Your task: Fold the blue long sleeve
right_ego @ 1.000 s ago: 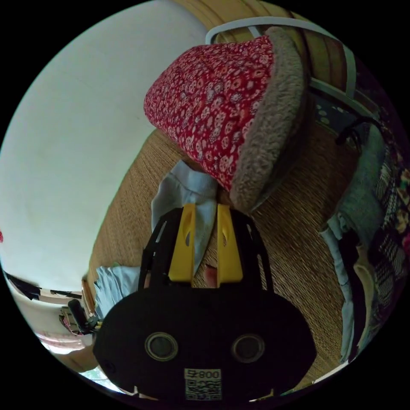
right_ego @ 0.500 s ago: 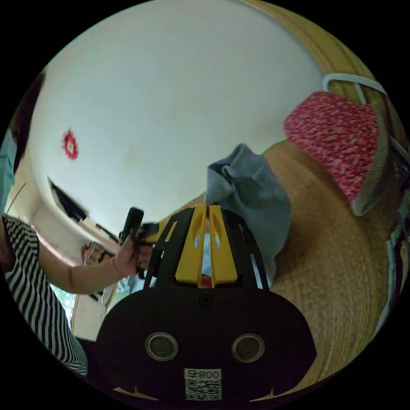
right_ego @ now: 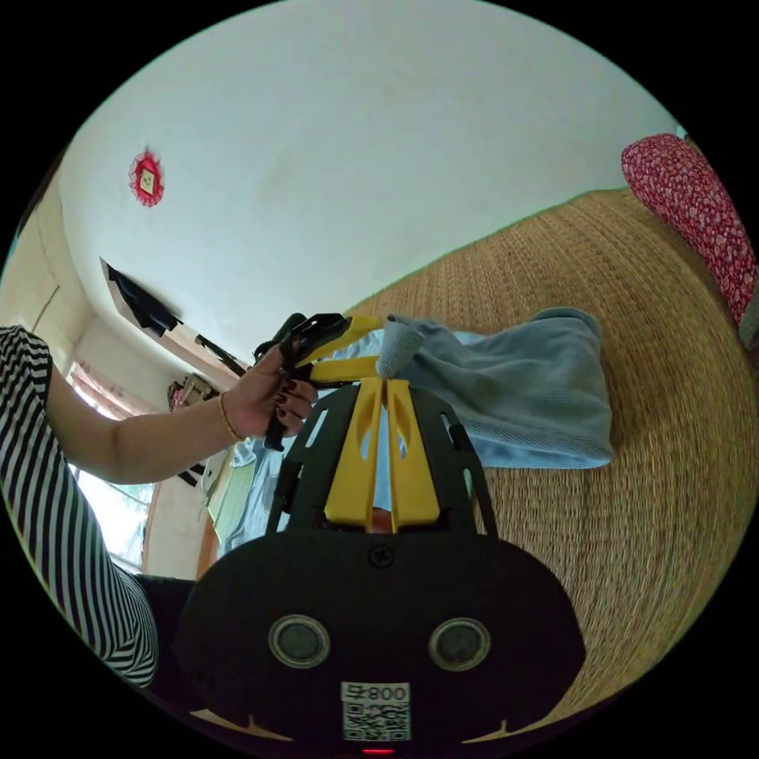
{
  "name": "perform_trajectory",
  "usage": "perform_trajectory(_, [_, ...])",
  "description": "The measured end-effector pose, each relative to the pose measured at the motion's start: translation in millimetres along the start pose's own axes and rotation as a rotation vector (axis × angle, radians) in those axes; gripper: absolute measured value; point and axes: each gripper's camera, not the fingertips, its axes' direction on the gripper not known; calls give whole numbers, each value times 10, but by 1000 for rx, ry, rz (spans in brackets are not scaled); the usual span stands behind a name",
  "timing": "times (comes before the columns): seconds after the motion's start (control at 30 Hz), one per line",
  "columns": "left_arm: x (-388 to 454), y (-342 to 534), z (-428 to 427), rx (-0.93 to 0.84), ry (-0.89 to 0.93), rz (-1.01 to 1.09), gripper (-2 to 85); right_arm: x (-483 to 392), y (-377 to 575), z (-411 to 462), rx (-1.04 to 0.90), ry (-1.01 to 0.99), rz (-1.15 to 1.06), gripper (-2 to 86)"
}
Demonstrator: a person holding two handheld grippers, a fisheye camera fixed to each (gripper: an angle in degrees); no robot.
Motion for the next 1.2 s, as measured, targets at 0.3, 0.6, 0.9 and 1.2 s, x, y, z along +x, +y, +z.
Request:
perform_trajectory(0.3, [-442, 221, -339, 82, 63, -70, 76, -538, -326, 154, -117, 1, -104, 4])
perform_trajectory(0.6, [-90, 679, -1268, 130, 90, 118, 30, -1345, -772, 82, -82, -110, -164, 4])
perform_trajectory(0.9, [-263, 1698, -2752, 233, -10, 119, 26, -2489, -955, 771, -172, -272, -250, 4])
perform_trajectory(1.2, [-1077, 2311, -3452, 260, -55, 21, 29, -3026, -886, 1622, -334, -318, -227, 5])
